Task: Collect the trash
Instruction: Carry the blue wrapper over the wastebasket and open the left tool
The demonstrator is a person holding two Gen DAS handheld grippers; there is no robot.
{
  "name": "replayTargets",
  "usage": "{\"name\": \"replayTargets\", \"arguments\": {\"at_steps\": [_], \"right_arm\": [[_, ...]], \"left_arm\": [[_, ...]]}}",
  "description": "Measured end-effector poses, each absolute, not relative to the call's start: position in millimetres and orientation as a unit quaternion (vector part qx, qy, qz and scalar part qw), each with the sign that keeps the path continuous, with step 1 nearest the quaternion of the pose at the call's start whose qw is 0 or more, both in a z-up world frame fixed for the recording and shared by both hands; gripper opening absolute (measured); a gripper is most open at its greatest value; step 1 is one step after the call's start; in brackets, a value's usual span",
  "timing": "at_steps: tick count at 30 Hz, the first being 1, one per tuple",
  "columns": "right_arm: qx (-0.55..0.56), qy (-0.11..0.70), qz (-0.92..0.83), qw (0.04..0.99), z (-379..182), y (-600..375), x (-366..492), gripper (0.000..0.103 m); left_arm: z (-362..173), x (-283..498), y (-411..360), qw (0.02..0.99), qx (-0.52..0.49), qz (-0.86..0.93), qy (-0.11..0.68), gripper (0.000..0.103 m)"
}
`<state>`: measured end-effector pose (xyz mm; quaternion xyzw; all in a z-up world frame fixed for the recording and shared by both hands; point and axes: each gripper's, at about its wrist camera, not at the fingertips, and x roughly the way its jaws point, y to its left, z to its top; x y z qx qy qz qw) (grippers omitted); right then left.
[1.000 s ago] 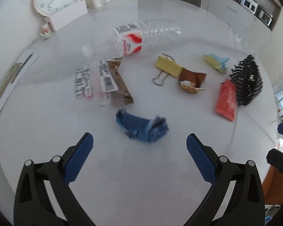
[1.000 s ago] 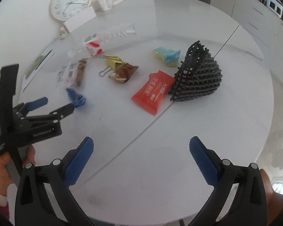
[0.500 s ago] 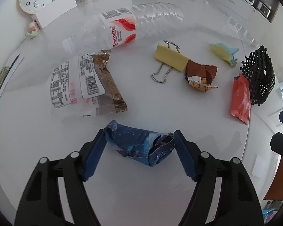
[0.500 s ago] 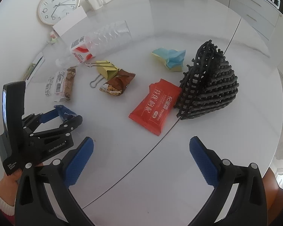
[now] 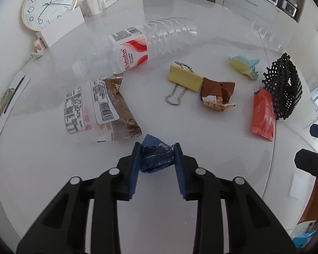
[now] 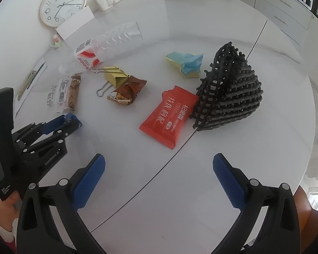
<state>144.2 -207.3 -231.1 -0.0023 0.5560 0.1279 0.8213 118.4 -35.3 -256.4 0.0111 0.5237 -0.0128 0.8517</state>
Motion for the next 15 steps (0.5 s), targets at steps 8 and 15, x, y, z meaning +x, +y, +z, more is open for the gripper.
{"name": "replayTargets", "arguments": {"at_steps": [8,15], "right_arm": [[-0.002,0.558,0.123,0.821,-232.0,-208.0,143.5,0.101],[0.021,0.562,0.108,0.819,-242.0,-196.7,158.3,0.101]], "left_arm": [[-250.0,112.2,-34.0,0.855,0.020,-0.007,0.519,0.028],[-220.1,99.2,-22.0,0.858,0.003,-0.010,0.513,0.028]]}}
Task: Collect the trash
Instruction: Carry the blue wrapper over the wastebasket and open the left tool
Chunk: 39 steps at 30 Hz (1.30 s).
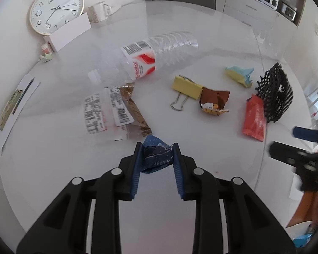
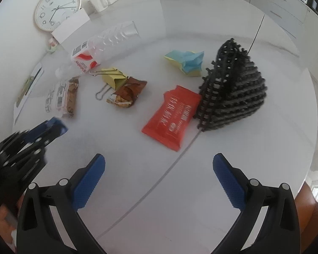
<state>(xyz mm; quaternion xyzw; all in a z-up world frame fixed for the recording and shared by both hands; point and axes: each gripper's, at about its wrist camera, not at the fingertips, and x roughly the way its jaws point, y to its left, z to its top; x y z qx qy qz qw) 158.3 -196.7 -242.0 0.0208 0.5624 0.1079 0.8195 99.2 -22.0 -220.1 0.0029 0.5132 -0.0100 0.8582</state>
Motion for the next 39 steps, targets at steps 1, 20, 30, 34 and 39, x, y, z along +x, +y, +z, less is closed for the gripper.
{"name": "replayTargets", "arguments": {"at_steps": [1,20,30,34,39], "right_arm": [[0.023,0.563,0.105,0.819,-244.0,-194.8,160.8,0.101],[0.044,0.560,0.043,0.826,-264.9,-178.7,182.2,0.048],[0.025,0.570,0.112,0.814,-212.0,-228.0,71.9,0.048],[0.008,0.579,0.140,0.803,-198.7,-245.5,17.9,0.049],[-0.031,0.591,0.187,0.784,-198.5,-257.3,-46.8,0.050]], "left_arm": [[-216.8,98.0,-20.5,0.858,0.002,-0.011,0.513,0.028],[-199.3,78.7,-10.0,0.854,0.002,-0.048,0.518,0.028],[-169.4,18.4,-48.1,0.849,0.020,-0.077,0.523,0.028],[-159.7,-14.7,-71.7,0.841,0.008,-0.098,0.532,0.028],[-155.5,-61.2,-112.6,0.829,0.020,-0.119,0.546,0.029]]}}
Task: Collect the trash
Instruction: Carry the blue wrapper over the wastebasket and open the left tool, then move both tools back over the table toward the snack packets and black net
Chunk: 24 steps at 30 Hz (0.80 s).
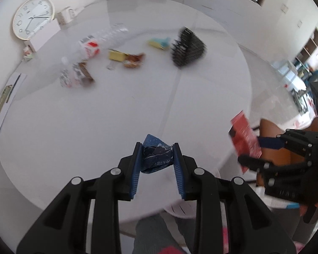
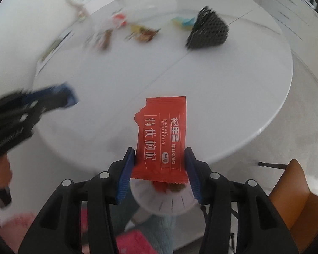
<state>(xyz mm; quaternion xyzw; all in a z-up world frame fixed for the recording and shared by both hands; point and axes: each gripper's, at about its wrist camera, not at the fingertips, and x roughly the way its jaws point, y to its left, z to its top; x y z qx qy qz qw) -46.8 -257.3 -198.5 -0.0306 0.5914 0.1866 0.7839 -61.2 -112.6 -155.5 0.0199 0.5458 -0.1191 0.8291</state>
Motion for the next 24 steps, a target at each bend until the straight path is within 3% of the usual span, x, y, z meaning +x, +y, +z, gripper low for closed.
{"name": "replayTargets", "arguments": {"at_steps": [12,14,18,19,20,23,24], "right_arm": [[-0.086,0.607,0.263,0.745,-261.9,-279.8,-111.4,0.053],[-0.097,0.604,0.260,0.747,-268.6,-282.1,-112.3,0.070],[-0.092,0.596,0.252,0.757,-262.1,-289.4,-106.5,0.073],[-0.087,0.592,0.250,0.761,-258.6,-294.9,-107.2,0.078],[-0.085,0.587,0.246,0.767,-253.4,-299.2,-106.5,0.083],[-0.092,0.578,0.231,0.777,-243.0,-311.3,-106.1,0.084],[-0.093,0.577,0.228,0.779,-241.9,-313.8,-106.1,0.084]], "left_arm": [[-185.2,-137.4,-178.4,0.792,0.005,-0.132,0.597,0.029],[-193.8,-142.2,-184.1,0.787,-0.002,-0.136,0.602,0.029],[-208.3,-143.5,-191.8,0.778,-0.018,-0.137,0.613,0.030],[-209.7,-143.4,-194.0,0.777,-0.018,-0.137,0.614,0.033],[-211.0,-143.5,-197.1,0.775,-0.019,-0.139,0.616,0.043],[-207.6,-144.4,-203.2,0.779,-0.015,-0.138,0.612,0.071],[-205.1,-144.5,-205.4,0.782,-0.011,-0.138,0.608,0.074]]}}
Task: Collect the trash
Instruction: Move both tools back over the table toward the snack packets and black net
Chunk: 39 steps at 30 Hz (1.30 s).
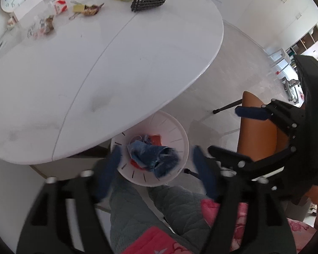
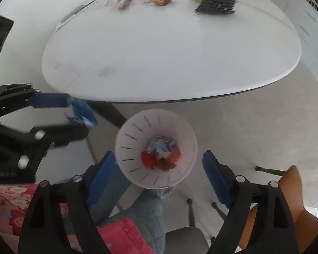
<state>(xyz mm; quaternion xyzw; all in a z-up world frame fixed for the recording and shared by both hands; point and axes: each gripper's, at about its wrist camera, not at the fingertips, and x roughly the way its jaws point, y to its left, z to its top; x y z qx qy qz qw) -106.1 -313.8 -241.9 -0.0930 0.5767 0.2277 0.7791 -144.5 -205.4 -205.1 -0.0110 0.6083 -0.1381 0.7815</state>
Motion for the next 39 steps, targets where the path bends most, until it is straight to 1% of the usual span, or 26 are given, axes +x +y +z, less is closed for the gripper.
{"name": "replayTargets", "arguments": {"at_steps": [1,2,3,5,10,11,13,20,29,39], "right_arm": [[-0.092,0.576,0.225,0.781,-240.6,-318.1,-104.8,0.084],[-0.087,0.576,0.220,0.782,-237.4,-322.7,-102.5,0.085],[-0.084,0.576,0.216,0.784,-235.9,-325.9,-101.5,0.085],[-0.077,0.574,0.208,0.788,-232.8,-331.0,-100.1,0.090],[-0.058,0.562,0.196,0.801,-218.5,-333.4,-86.9,0.097],[-0.052,0.560,0.195,0.803,-214.3,-332.7,-83.2,0.099],[-0.043,0.556,0.194,0.807,-205.7,-330.1,-75.2,0.101],[-0.019,0.540,0.184,0.821,-183.7,-313.1,-36.4,0.101],[-0.002,0.531,0.156,0.833,-176.3,-275.5,29.5,0.101],[0.013,0.528,0.126,0.840,-178.2,-246.9,90.3,0.101]], "left_arm": [[-201.7,-145.2,-207.7,0.784,-0.008,-0.141,0.604,0.080],[-200.0,-144.7,-208.4,0.786,-0.006,-0.142,0.602,0.083],[-197.8,-142.6,-209.5,0.786,-0.005,-0.142,0.601,0.083],[-193.4,-139.2,-207.4,0.787,-0.005,-0.135,0.602,0.090],[-174.7,-127.6,-187.9,0.801,-0.021,-0.101,0.589,0.093],[-170.0,-124.2,-181.2,0.805,-0.025,-0.092,0.585,0.095],[-159.4,-118.1,-168.3,0.815,-0.032,-0.075,0.573,0.096],[-137.2,-86.1,-122.1,0.835,-0.034,-0.026,0.548,0.096],[-141.3,-19.4,-51.5,0.837,-0.049,0.001,0.545,0.096],[-155.1,55.6,-4.3,0.838,-0.062,0.016,0.541,0.096]]}}
